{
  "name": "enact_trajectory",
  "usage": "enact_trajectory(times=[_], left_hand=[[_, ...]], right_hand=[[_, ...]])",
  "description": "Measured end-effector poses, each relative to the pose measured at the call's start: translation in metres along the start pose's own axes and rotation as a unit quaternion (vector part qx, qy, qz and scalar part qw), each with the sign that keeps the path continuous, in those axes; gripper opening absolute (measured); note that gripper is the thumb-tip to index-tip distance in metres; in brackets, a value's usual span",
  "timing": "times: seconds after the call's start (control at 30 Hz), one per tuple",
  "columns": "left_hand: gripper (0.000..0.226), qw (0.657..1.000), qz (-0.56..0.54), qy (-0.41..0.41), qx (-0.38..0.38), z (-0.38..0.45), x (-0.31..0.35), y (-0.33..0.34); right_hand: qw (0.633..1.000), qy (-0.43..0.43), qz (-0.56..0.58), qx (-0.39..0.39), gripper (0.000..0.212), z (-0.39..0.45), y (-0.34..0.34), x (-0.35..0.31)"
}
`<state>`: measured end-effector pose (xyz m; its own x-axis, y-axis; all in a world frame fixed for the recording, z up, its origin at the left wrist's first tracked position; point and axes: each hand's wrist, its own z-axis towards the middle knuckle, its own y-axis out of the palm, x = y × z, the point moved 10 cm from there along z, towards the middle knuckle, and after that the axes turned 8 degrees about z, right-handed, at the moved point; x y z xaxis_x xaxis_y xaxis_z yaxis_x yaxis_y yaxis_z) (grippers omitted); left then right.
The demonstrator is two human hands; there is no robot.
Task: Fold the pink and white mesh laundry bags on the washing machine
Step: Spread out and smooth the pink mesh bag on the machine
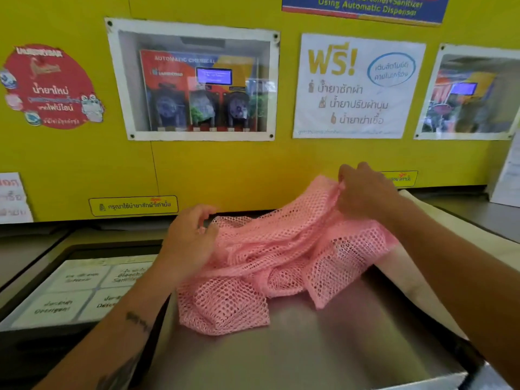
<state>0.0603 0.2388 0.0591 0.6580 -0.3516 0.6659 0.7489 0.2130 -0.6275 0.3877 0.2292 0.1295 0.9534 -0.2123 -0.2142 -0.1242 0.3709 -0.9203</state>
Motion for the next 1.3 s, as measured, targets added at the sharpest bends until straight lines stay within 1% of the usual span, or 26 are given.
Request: enact_trajectory(times=[0.07,0.13,0.23,0.3,0.33,0.4,0.47,0.5,0.53,0.57,0.63,0.67,0.7,0.73,0.77,0.8,0.87,0.93,0.97,1.0,1.07,1.1,1.13,1.2,1.23,1.3], left_hand=[[0.054,0.994,0.073,-0.059,-0.059,-0.001,-0.015,0.022],[0.061,0.992,0.083,-0.062,-0.069,-0.004,-0.015,0.033],[0.045,0.997,-0.046,0.059,-0.035,-0.009,0.017,0.032],[0.038,0.987,-0.113,0.102,-0.043,-0.014,0.033,0.031],[0.039,0.986,-0.116,0.112,-0.032,-0.016,0.036,0.029],[0.038,0.992,-0.048,0.114,0.034,-0.016,0.035,0.018],[0.032,0.988,0.032,0.107,0.103,-0.019,0.034,0.006],[0.029,0.986,0.054,0.105,0.116,-0.022,0.035,0.004],[0.028,0.986,0.074,0.105,0.103,-0.023,0.038,0.007],[0.032,0.989,0.095,0.095,0.064,-0.024,0.039,0.016],[0.066,0.984,0.161,0.03,-0.076,-0.026,0.028,0.05],[0.083,0.966,0.209,-0.005,-0.15,-0.029,0.015,0.067],[0.092,0.946,0.255,-0.029,-0.199,-0.032,0.004,0.077],[0.092,0.934,0.273,-0.046,-0.225,-0.032,-0.008,0.08],[0.086,0.937,0.259,-0.058,-0.227,-0.029,-0.016,0.075],[0.075,0.95,0.219,-0.068,-0.214,-0.024,-0.022,0.065],[0.038,0.973,0.155,-0.061,-0.157,-0.014,-0.025,0.035],[0.006,0.986,0.13,-0.053,-0.086,-0.005,-0.024,-0.002],[0.008,0.99,0.115,-0.054,-0.06,-0.002,-0.024,-0.018],[0.012,0.992,0.099,-0.059,-0.046,0.0,-0.024,-0.03],[0.016,0.994,0.094,-0.054,-0.026,0.001,-0.021,-0.05],[0.015,0.993,0.105,-0.044,-0.014,0.0,-0.021,-0.06],[0.012,0.992,0.119,-0.038,0.004,-0.001,-0.021,-0.072],[0.01,0.986,0.158,-0.039,0.03,-0.005,-0.029,-0.099],[0.007,0.98,0.188,-0.045,0.035,-0.006,-0.035,-0.115],[0.002,0.961,0.268,-0.049,0.049,-0.008,-0.048,-0.151]], right_hand=[[0.997,-0.039,-0.044,-0.044,0.081,-0.014,0.02,-0.01],[0.986,-0.132,0.033,-0.101,0.088,-0.033,0.049,-0.041],[0.949,-0.208,0.089,-0.221,0.067,-0.062,0.099,-0.075],[0.941,-0.226,0.066,-0.242,0.043,-0.068,0.114,-0.08],[0.947,-0.231,0.052,-0.216,0.03,-0.063,0.111,-0.08],[0.973,-0.2,0.029,-0.114,0.015,-0.04,0.089,-0.071],[0.991,-0.129,-0.029,0.003,0.016,-0.013,0.053,-0.052],[0.991,-0.094,-0.076,0.051,0.021,-0.004,0.035,-0.042],[0.988,-0.061,-0.123,0.077,0.027,0.002,0.023,-0.032],[0.983,-0.034,-0.163,0.081,0.034,0.006,0.018,-0.023],[0.974,-0.011,-0.22,0.043,0.044,0.009,0.03,-0.011],[0.969,-0.014,-0.248,0.014,0.049,0.008,0.046,-0.008],[0.961,-0.02,-0.276,-0.015,0.052,0.005,0.063,-0.005],[0.955,-0.026,-0.293,-0.041,0.053,-0.001,0.076,-0.004],[0.954,-0.031,-0.291,-0.059,0.054,-0.006,0.083,-0.006],[0.957,-0.036,-0.279,-0.071,0.057,-0.011,0.085,-0.012],[0.963,-0.049,-0.252,-0.078,0.06,-0.022,0.077,-0.036],[0.972,-0.118,-0.193,-0.061,0.057,-0.031,0.067,-0.079],[0.973,-0.173,-0.133,-0.077,0.056,-0.037,0.068,-0.106],[0.966,-0.22,-0.038,-0.128,0.056,-0.048,0.07,-0.129],[0.914,-0.245,0.149,-0.288,0.069,-0.072,0.092,-0.171],[0.893,-0.251,0.167,-0.335,0.076,-0.084,0.109,-0.186],[0.885,-0.273,0.135,-0.352,0.078,-0.098,0.123,-0.199],[0.895,-0.325,0.079,-0.295,0.067,-0.108,0.142,-0.216],[0.9,-0.338,0.082,-0.263,0.059,-0.108,0.145,-0.221],[0.9,-0.344,0.121,-0.238,0.046,-0.1,0.14,-0.227]])
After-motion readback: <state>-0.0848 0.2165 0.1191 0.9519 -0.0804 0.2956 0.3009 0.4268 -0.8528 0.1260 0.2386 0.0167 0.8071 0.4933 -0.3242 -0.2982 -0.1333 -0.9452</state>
